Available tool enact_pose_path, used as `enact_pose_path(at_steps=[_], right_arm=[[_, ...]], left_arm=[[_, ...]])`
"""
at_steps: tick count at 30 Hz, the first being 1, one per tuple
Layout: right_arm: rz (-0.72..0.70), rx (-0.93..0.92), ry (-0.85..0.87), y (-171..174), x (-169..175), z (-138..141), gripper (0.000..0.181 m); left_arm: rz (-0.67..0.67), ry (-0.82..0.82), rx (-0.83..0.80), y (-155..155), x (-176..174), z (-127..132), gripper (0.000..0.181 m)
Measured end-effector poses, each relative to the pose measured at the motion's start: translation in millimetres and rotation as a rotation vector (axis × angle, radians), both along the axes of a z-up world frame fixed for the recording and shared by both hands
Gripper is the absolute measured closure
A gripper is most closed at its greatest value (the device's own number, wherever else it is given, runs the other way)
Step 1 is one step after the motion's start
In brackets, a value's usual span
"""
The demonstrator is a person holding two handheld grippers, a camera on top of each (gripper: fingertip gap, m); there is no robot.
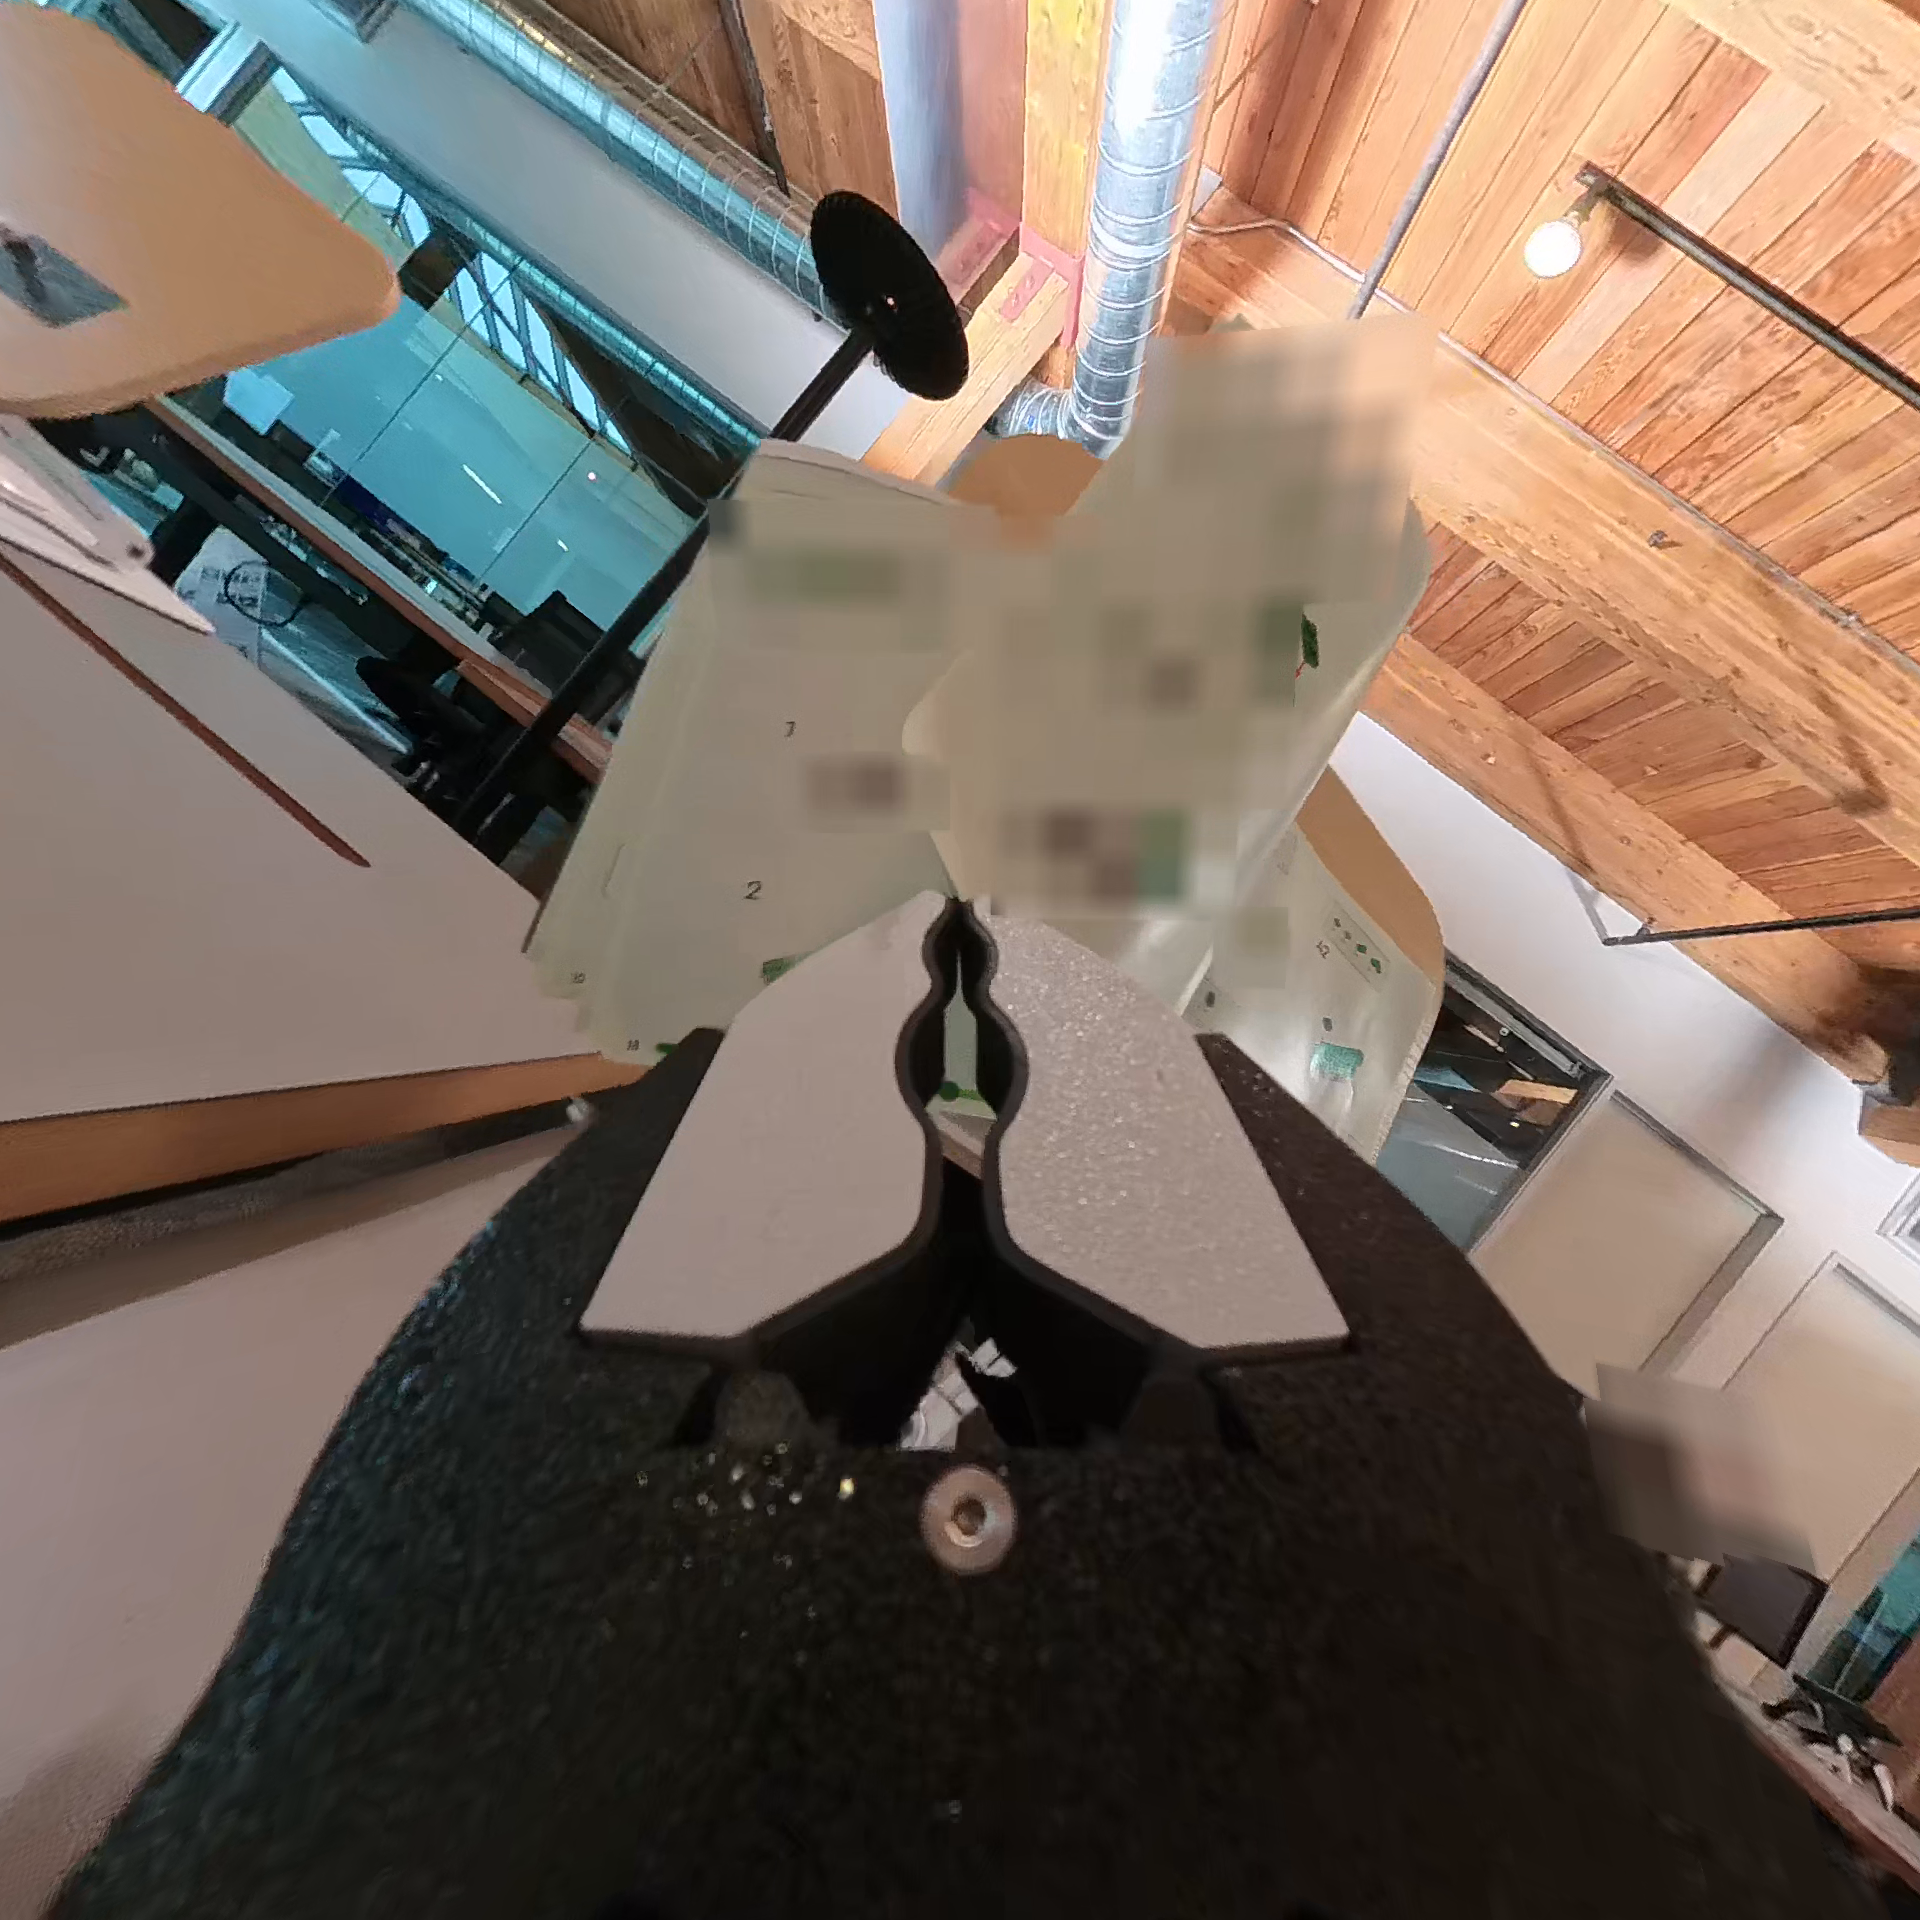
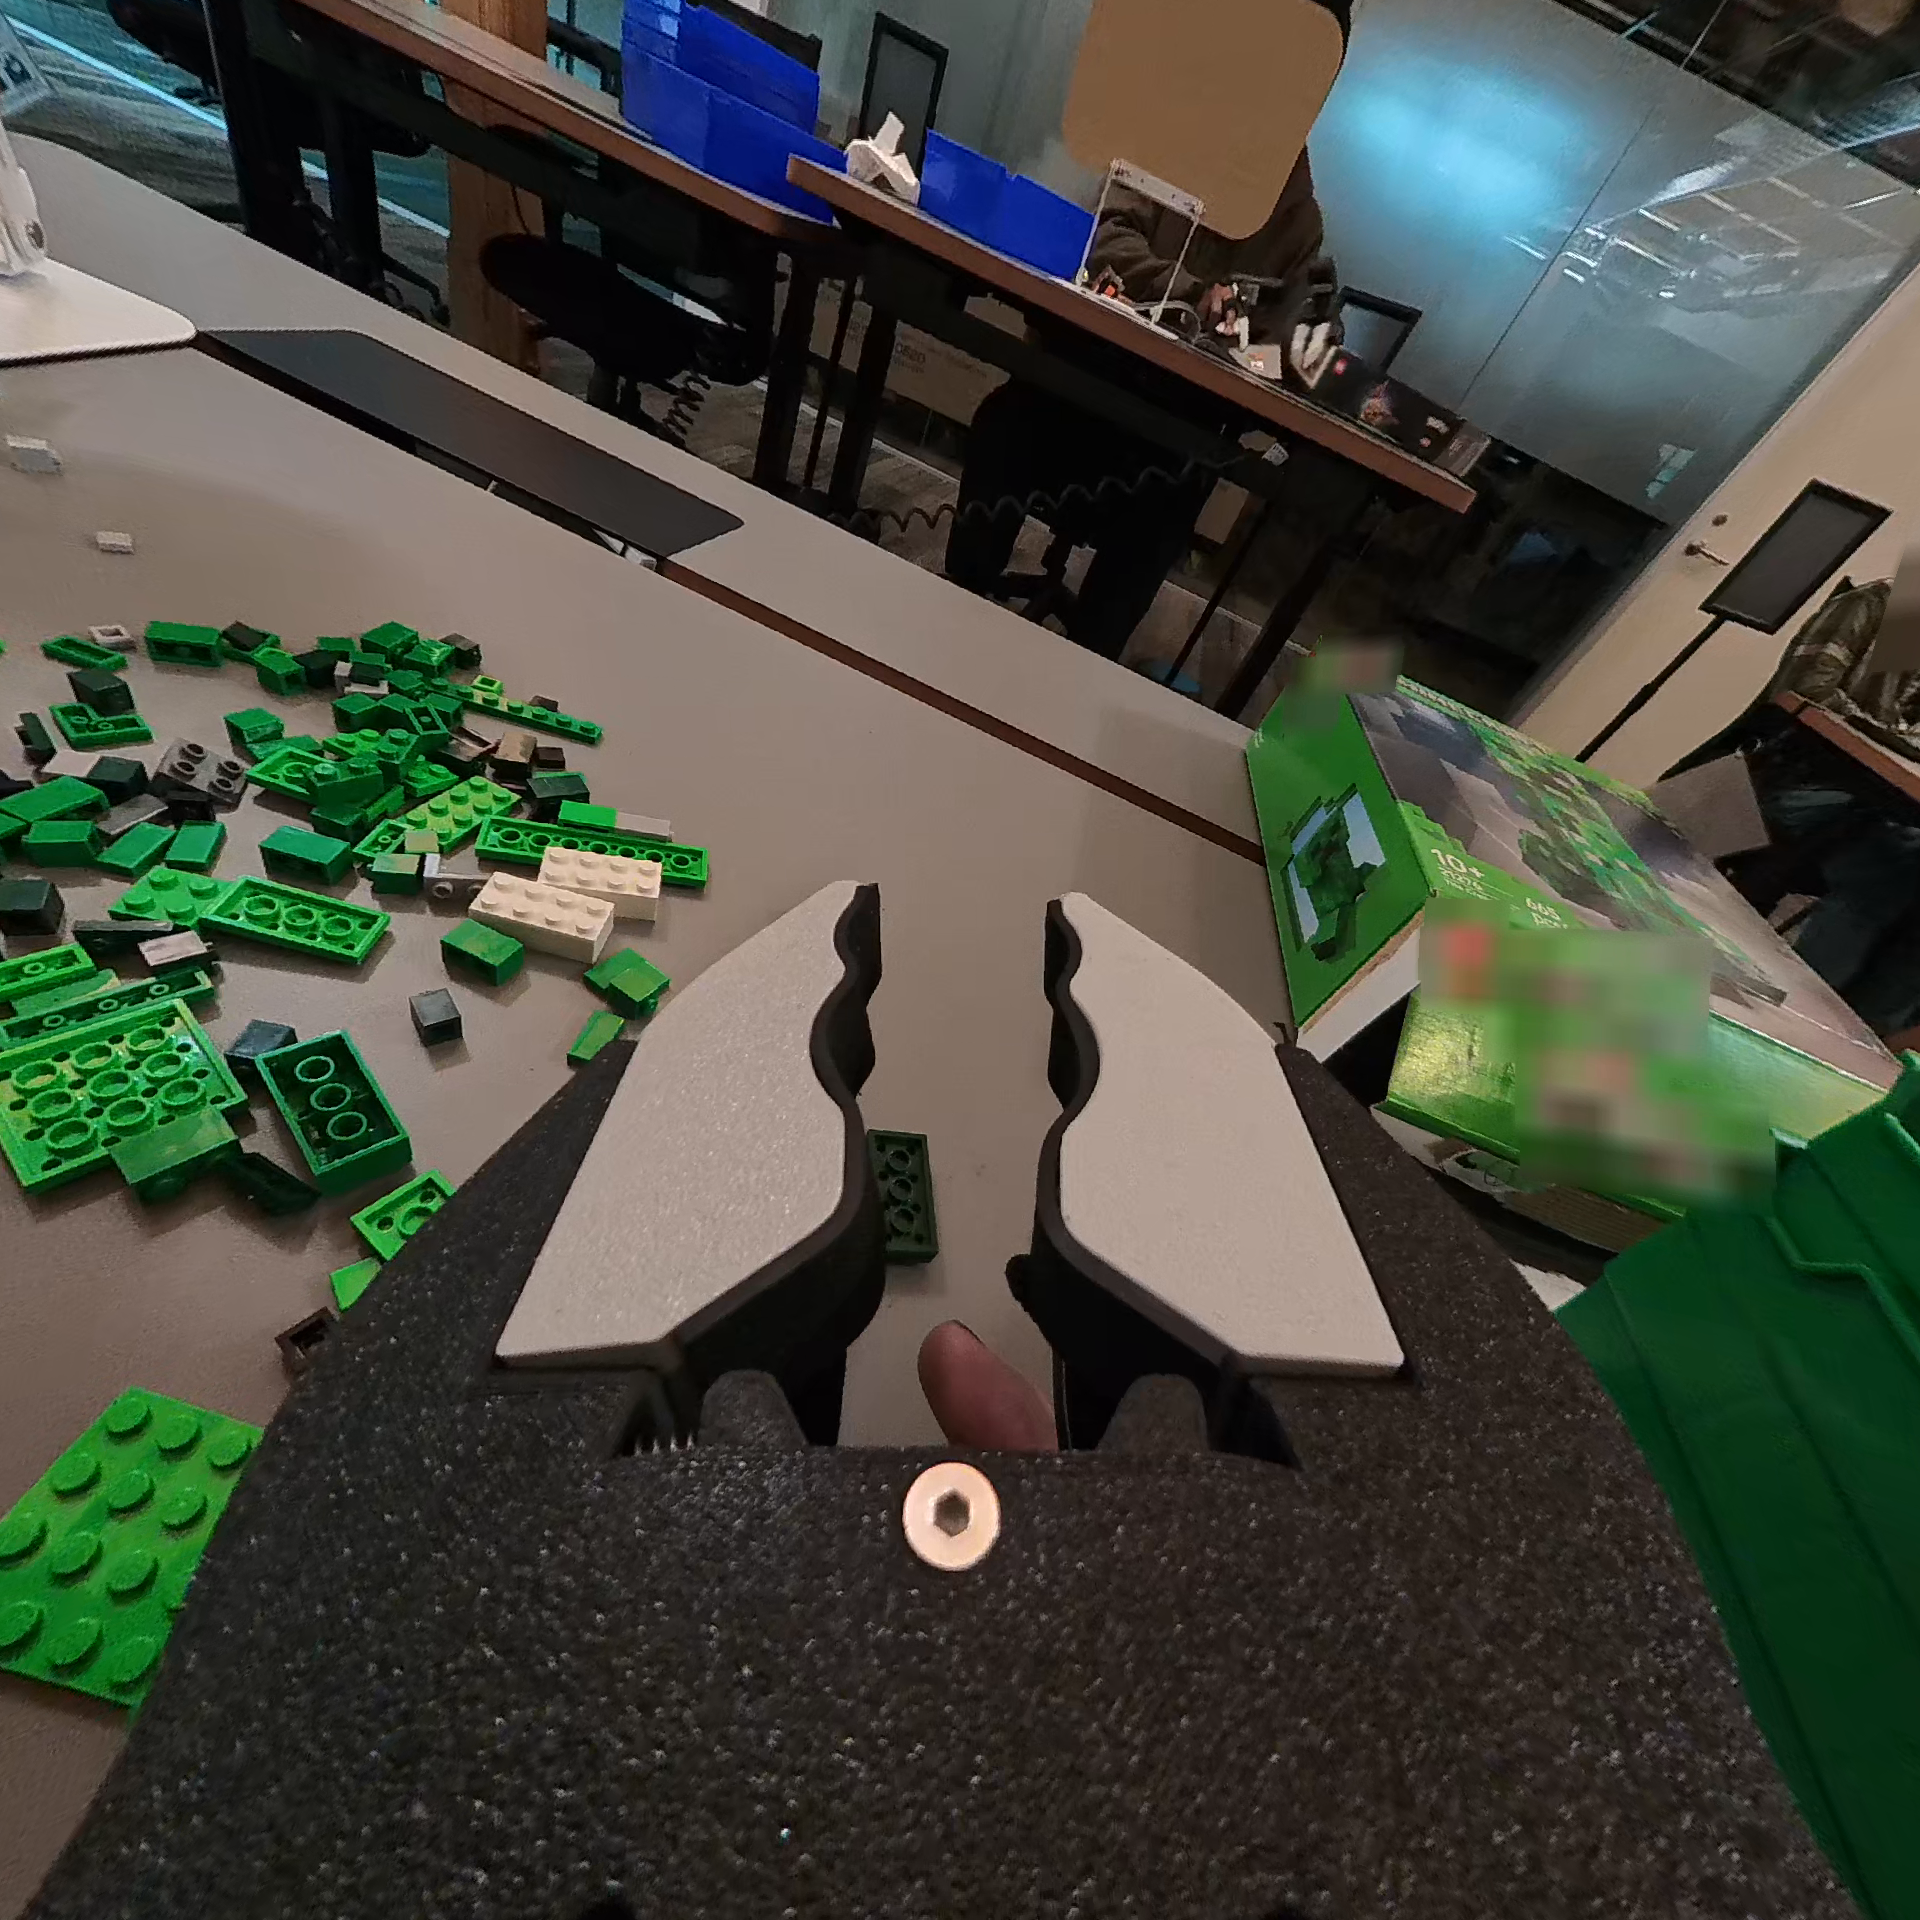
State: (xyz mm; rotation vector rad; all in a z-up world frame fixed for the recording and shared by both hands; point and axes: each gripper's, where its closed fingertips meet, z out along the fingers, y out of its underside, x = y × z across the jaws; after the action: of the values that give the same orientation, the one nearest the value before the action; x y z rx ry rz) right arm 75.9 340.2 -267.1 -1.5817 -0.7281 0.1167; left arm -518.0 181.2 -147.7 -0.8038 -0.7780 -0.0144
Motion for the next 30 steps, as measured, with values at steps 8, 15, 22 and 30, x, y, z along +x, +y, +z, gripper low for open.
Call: enact_pose_path(at_steps=[8, 15, 22, 30], right_arm=[[0.001, 0.000, 0.003, 0, 0, 0, 0.152], [0.003, -0.001, 0.010, 0, 0, 1, 0.152], [0.007, -0.004, 0.015, -1, -1, 1, 0.152], [-0.019, 0.013, 0.036, 1, 6, 6, 0.152]], left_arm=[[-0.118, -0.202, 0.121, 3, -28, -18, 0.181], [-0.192, -0.291, 0.173, 5, -46, -30, 0.173], [-0.170, -0.384, 0.092, 2, -56, -65, 0.124], [-0.088, -0.131, -0.060, -22, -17, -37, 0.122]])
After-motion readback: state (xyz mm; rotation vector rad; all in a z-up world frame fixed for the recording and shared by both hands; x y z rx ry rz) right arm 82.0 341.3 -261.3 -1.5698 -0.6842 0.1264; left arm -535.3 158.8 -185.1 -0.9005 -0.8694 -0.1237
